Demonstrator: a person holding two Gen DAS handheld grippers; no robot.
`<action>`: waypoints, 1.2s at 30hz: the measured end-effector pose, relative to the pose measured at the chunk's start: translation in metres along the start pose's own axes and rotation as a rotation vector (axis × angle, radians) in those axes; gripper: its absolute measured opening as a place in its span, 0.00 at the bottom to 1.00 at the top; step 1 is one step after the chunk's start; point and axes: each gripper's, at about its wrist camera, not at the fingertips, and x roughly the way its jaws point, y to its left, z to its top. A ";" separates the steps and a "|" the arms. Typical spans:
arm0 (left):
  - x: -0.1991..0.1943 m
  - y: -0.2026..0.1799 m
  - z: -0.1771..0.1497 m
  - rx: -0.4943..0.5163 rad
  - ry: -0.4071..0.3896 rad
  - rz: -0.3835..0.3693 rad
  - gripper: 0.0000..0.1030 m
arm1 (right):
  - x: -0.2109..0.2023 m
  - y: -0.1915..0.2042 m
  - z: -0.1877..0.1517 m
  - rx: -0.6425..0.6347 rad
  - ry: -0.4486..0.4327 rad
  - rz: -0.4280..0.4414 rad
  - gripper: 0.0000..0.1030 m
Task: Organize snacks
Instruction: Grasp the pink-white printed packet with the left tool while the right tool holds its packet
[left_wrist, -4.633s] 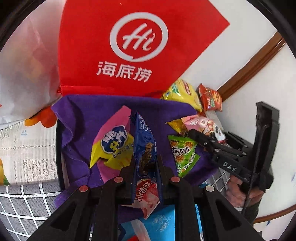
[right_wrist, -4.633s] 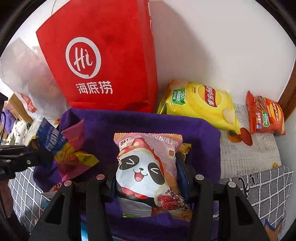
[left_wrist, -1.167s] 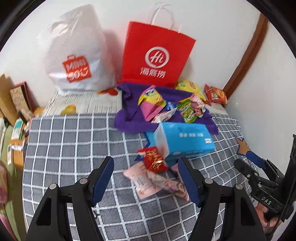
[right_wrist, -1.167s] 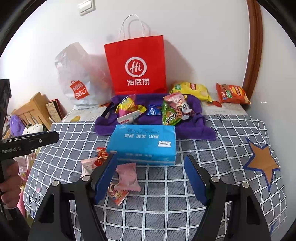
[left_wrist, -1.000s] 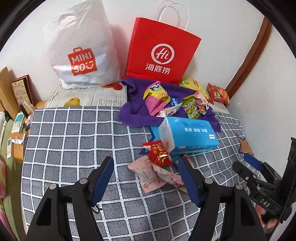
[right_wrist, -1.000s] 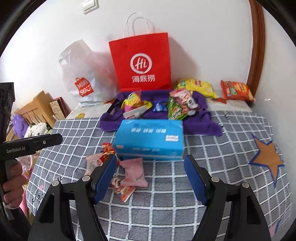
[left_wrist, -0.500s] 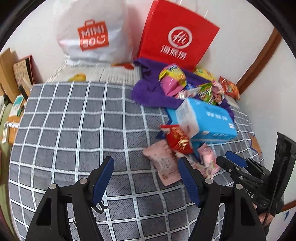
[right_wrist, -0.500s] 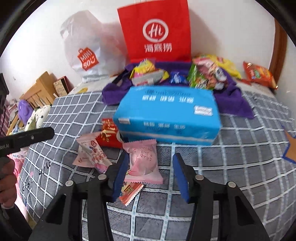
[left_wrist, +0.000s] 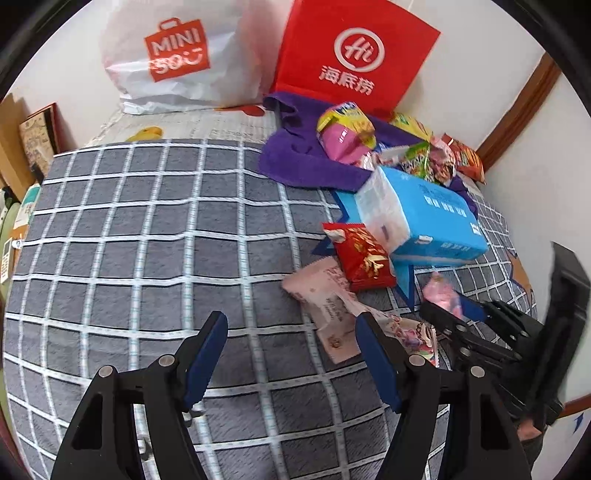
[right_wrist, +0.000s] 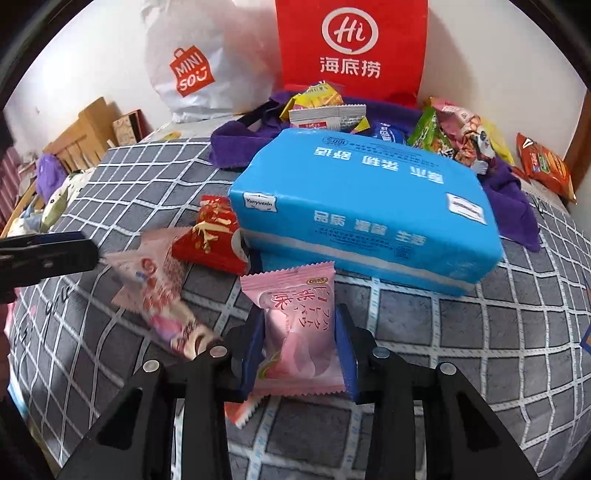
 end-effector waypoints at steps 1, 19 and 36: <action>0.004 -0.003 0.001 -0.002 0.008 -0.004 0.68 | -0.007 -0.004 -0.003 0.000 -0.017 0.002 0.36; 0.045 -0.040 0.010 0.029 0.060 0.050 0.68 | -0.037 -0.107 -0.051 0.163 -0.081 -0.138 0.36; 0.040 -0.053 -0.009 0.219 -0.057 0.215 0.34 | -0.028 -0.102 -0.046 0.148 -0.054 -0.159 0.37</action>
